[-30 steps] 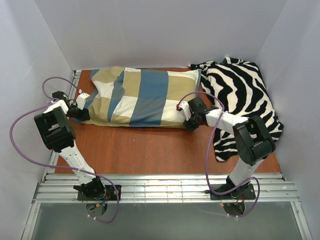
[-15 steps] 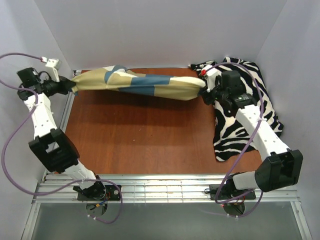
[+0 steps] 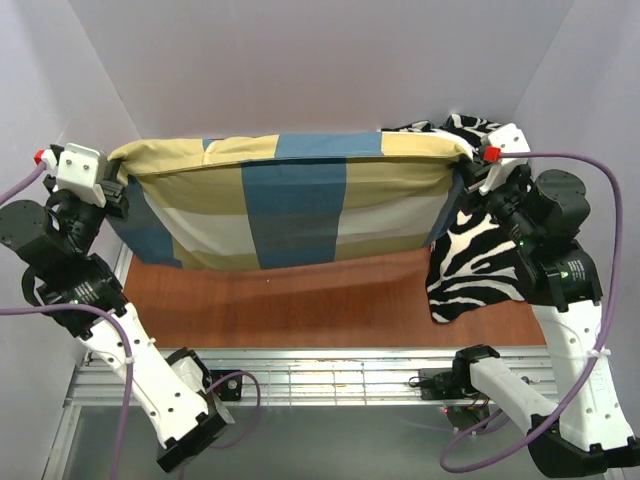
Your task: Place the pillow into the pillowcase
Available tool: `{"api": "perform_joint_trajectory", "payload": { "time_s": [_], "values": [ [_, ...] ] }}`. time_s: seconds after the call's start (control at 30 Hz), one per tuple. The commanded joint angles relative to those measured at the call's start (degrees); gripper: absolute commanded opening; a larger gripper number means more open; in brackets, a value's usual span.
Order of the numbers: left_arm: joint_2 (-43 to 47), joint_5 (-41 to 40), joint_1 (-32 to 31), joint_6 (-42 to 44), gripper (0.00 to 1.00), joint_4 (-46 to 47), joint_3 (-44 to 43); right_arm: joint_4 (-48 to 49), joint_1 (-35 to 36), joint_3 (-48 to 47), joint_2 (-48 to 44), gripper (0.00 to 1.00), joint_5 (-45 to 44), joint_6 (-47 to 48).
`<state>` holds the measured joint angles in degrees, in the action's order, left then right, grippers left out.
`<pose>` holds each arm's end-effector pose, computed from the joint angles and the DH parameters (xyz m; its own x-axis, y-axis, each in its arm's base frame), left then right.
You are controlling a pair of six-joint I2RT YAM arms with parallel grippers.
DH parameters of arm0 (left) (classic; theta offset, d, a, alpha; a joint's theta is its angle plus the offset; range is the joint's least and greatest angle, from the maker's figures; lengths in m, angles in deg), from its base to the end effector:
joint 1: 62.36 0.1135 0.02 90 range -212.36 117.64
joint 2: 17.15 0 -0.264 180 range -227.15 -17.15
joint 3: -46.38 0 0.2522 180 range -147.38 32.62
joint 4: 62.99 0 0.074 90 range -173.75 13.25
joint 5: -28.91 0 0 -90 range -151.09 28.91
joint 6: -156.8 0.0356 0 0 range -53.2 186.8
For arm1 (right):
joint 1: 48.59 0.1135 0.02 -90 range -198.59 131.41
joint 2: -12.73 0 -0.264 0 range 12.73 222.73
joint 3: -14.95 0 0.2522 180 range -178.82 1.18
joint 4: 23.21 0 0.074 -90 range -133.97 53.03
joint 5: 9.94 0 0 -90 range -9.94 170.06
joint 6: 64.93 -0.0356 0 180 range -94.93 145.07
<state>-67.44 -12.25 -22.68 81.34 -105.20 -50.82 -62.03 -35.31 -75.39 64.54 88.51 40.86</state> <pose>0.1100 0.0565 0.5088 0.1005 0.2981 -0.9492 0.1364 0.9409 0.3099 0.1577 0.0426 0.4775 0.0960 -0.2539 -0.9625 -0.3576 0.8936 -0.2714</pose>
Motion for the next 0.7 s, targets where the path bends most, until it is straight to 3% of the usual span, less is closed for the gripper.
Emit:
{"api": "perform_joint_trajectory", "payload": {
  "time_s": [0.0, 0.07, 0.17, 0.23, 0.33, 0.37, 0.4, 0.43, 0.47, 0.5, 0.53, 0.57, 0.6, 0.67],
  "values": [
    [-4.4, -5.4, 0.7, 0.1, 0.00, 1.9, 5.6, 3.1, -0.5, 5.0, 3.5, 0.01, -3.8, -0.1],
    [-6.7, -4.8, 0.7, -1.9, 0.00, 3.8, 7.7, 3.9, -0.4, 8.7, 6.3, 0.01, -1.9, -1.3],
    [-13.7, -8.1, -2.0, -5.0, 0.00, 9.1, 9.0, 7.2, -0.4, 8.6, 18.4, 0.01, -0.5, -3.2],
    [-21.9, -11.6, -8.3, -4.1, 0.00, 13.6, 8.2, 11.1, -0.4, 5.1, 25.1, 0.01, -2.1, -3.5],
    [-36.9, -16.9, -15.6, -2.1, 0.00, 21.3, 3.3, 12.8, -0.4, -9.1, 41.0, 0.01, -5.6, -3.3],
    [-41.9, -19.0, -16.4, -2.7, 0.07, 21.7, 0.5, 11.4, -0.4, -15.0, 49.7, 0.15, -7.3, -3.3],
    [-53.4, -22.2, -18.4, -2.9, 0.19, 19.2, -13.0, 9.5, -0.4, -26.7, 53.9, 0.27, -11.3, -3.2],
    [-59.0, -23.7, -18.8, -3.3, 0.33, 10.1, -22.0, 4.5, -0.5, -33.7, 57.5, 0.44, -12.8, -2.4],
    [-64.4, -25.0, -18.9, -5.6, 0.48, 4.5, -31.3, 2.7, -0.6, -38.7, 61.4, 0.76, -14.0, -0.6],
    [-70.0, -29.0, -18.9, -6.6, 0.61, -1.1, -52.3, 1.3, -1.1, -45.2, 62.2, 0.85, -13.7, 0.2],
    [-77.3, -29.6, -18.8, -6.5, 0.76, -11.3, -60.5, -0.2, -2.1, -46.7, 62.2, 0.94, -12.5, 0.9],
    [-79.5, -29.1, -18.8, -5.9, 0.78, -14.8, -67.3, -1.2, -2.5, -47.1, 60.2, 0.99, -11.8, 1.4],
    [-79.3, -28.4, -18.8, -4.4, 0.98, -17.0, -69.1, -1.3, -2.9, -46.2, 58.4, 0.99, -9.9, 3.0],
    [-69.5, -28.3, -18.7, -4.2, 0.98, -14.7, -54.1, -1.7, -3.6, -39.3, 51.9, 0.99, -6.6, 4.4]
  ]
}}
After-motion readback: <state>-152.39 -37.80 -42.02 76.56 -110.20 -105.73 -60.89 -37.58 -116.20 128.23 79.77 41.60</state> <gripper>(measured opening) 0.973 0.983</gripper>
